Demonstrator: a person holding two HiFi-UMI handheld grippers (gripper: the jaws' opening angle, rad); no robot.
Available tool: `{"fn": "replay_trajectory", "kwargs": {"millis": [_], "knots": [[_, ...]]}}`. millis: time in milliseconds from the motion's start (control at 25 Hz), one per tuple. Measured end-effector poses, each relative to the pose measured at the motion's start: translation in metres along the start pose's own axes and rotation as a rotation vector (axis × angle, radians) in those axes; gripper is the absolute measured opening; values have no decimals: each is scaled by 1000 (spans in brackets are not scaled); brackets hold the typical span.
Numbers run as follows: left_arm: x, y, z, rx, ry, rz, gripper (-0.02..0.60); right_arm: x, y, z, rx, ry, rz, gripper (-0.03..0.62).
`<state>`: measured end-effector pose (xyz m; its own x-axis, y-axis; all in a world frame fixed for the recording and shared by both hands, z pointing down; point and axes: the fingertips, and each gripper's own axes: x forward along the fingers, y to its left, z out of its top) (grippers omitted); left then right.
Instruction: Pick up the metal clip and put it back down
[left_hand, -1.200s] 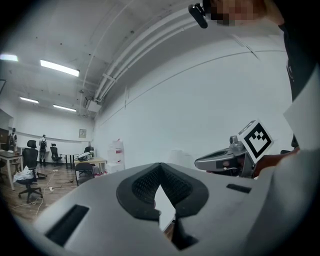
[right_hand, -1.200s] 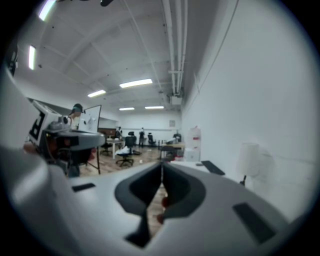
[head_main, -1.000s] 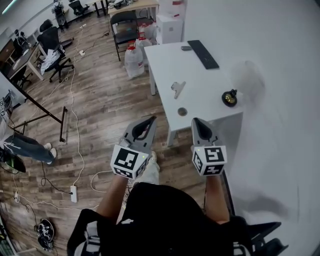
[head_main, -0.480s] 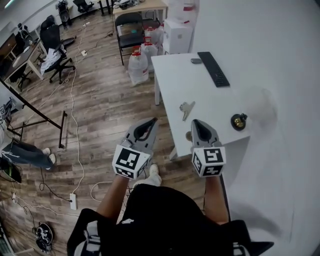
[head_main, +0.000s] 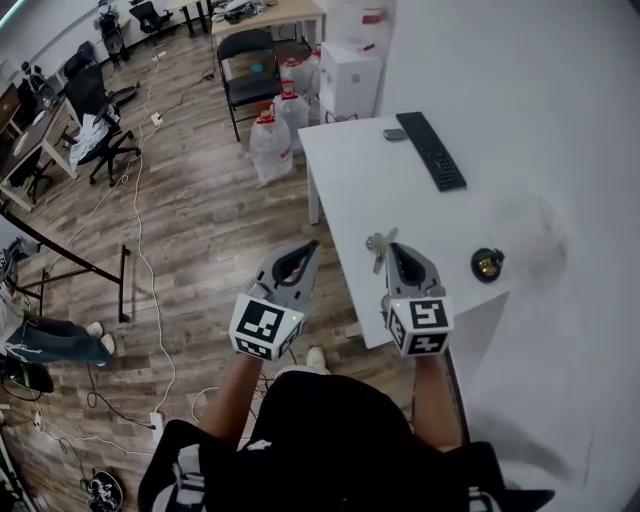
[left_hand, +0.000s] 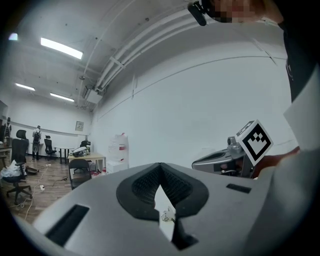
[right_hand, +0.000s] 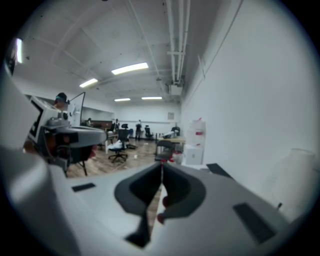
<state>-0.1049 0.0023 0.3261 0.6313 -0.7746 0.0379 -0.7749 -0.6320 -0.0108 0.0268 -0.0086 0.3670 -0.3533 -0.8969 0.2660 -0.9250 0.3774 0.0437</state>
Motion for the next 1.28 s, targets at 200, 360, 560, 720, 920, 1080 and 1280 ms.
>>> {"fn": "replay_trajectory", "kwargs": {"millis": [200, 360, 560, 720, 920, 1080, 1280], "knots": [[15, 16, -8, -7, 17, -24, 25, 17, -1, -5, 0, 18, -18, 35], [24, 16, -16, -17, 35, -46, 25, 22, -8, -13, 5, 48, -29, 35], [46, 18, -22, -15, 54, -59, 25, 36, -24, -17, 9, 76, -30, 35], [61, 18, -23, -23, 58, -50, 25, 46, -35, -20, 5, 93, -13, 35], [81, 20, -23, -13, 68, -27, 25, 65, -49, -19, -12, 112, 32, 35], [99, 26, -27, -20, 88, 10, 25, 83, -64, -16, -41, 133, 66, 35], [114, 26, -43, -40, 125, 52, 25, 104, -71, -36, -59, 199, 132, 35]]}}
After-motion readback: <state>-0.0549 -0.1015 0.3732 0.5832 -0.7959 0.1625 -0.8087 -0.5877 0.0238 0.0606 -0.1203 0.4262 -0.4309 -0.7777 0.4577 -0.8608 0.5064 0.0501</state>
